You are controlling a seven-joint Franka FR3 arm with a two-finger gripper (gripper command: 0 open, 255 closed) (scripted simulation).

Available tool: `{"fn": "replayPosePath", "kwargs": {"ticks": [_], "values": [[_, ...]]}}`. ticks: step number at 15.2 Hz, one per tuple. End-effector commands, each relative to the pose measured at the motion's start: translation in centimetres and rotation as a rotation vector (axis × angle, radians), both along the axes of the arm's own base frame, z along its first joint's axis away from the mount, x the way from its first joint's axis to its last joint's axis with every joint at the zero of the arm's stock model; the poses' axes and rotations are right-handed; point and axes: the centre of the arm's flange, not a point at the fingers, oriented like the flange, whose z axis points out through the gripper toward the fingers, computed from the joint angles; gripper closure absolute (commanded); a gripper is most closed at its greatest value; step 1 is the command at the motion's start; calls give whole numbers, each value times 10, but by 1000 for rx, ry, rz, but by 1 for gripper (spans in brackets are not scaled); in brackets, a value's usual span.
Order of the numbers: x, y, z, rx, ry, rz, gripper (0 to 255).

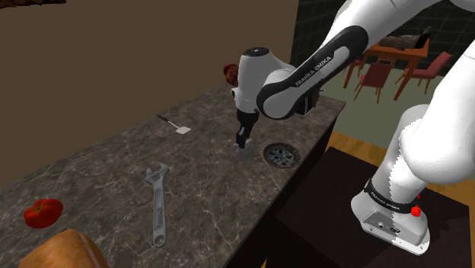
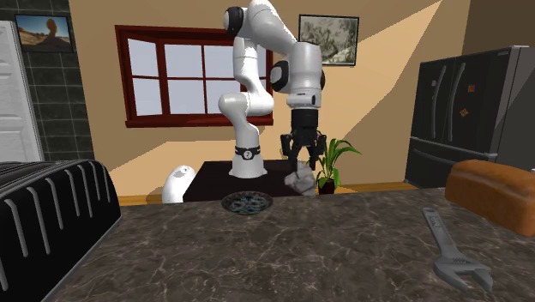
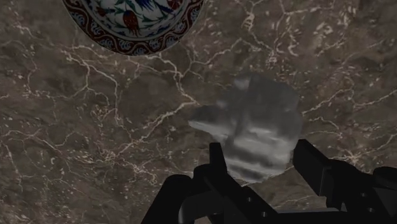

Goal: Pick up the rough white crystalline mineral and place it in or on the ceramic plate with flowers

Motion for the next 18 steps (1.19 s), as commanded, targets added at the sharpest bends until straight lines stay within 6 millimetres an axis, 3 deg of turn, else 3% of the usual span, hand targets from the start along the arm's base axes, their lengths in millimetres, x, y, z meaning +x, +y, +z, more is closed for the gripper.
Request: {"fn": "replayPosePath", "kwargs": {"ticks": [1,2,18], "values": [[0,0,10,0,0,0,255],[0,0,15,0,0,0,255],[-108,-178,46,0,0,0,255]]}}
